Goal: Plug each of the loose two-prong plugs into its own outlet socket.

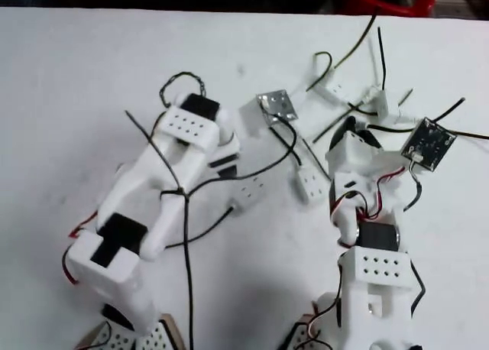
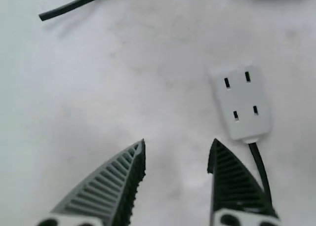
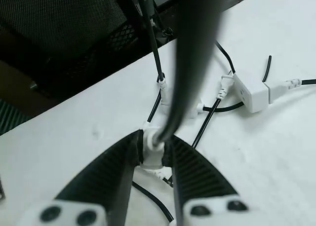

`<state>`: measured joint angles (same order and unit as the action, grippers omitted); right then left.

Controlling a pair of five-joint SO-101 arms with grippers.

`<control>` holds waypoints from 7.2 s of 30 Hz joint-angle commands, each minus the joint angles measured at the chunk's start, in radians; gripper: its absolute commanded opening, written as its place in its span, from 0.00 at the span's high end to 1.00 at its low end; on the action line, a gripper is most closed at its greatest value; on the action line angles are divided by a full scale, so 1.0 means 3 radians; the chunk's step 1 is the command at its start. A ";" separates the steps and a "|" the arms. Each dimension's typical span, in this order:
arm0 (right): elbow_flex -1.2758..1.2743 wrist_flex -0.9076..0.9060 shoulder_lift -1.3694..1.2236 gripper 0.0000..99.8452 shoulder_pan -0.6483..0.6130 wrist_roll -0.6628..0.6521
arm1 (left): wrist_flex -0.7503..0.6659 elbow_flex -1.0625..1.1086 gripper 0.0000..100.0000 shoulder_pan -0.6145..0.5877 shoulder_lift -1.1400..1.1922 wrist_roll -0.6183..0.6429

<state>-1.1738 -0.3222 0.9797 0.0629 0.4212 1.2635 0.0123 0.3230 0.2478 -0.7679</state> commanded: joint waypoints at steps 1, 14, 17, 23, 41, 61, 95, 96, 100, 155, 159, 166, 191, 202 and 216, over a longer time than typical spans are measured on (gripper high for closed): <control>0.0189 0.0064 -0.0013 0.98 0.0038 -0.0005 | -0.0189 -0.0041 0.75 0.0136 -0.0028 0.0501; 0.0189 0.0064 -0.0013 0.98 0.0038 -0.0005 | -0.0552 0.0491 0.69 0.0468 -0.0018 0.1386; 0.0189 0.0064 -0.0013 0.98 0.0038 -0.0005 | -0.0859 0.0788 0.68 0.0473 -0.0018 0.1442; 0.0189 0.0064 -0.0013 0.98 0.0038 -0.0005 | -0.1018 0.0905 0.80 0.0442 -0.0023 0.1202; 0.0189 0.0064 -0.0013 0.98 0.0038 -0.0005 | -0.0414 0.0307 0.72 -0.0003 -0.0090 0.0573; 0.0384 -0.0724 -0.0018 0.98 -0.0964 -0.0931 | -0.0389 0.1642 0.72 -0.1051 -0.2176 0.1386; 0.1018 -0.0529 -0.1931 0.98 -0.1772 -0.1877 | -0.1897 0.3544 0.72 -0.1941 -0.2529 0.1427; 0.1002 -0.0529 -0.1931 0.98 -0.1767 -0.1872 | -0.1897 0.3544 0.72 -0.1941 -0.2529 0.1427; 0.0813 -0.0269 -0.1931 0.98 -0.1772 -0.1872 | -0.1897 0.3544 0.72 -0.1936 -0.2529 0.1427; 0.2317 -0.0151 -0.2718 0.98 -0.1235 -0.1846 | -0.1908 0.3549 0.72 -0.1951 -0.2529 0.1447; 0.2665 -0.0151 -0.3092 0.98 -0.0933 -0.1846 | -0.1908 0.3549 0.72 -0.1951 -0.2529 0.1447; 0.3084 -0.0146 -0.3588 0.98 -0.0437 -0.1846 | -0.1913 0.3549 0.72 -0.1951 -0.2529 0.1447; 0.3273 -0.1276 -0.3087 0.85 0.0488 -0.1846 | -0.1918 0.3549 0.72 -0.1951 -0.2529 0.1447; 0.3268 -0.2713 -0.2928 0.84 0.0550 -0.1872 | -0.1918 0.3549 0.72 -0.1951 -0.2529 0.1447; 0.3335 -0.1655 -0.3480 0.84 0.0453 -0.1841 | -0.1918 0.3549 0.72 -0.1951 -0.2529 0.1447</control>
<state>-0.2394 -0.9221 -0.0192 0.2133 -0.1343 0.7066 1.0848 -0.2509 -0.4733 -0.3445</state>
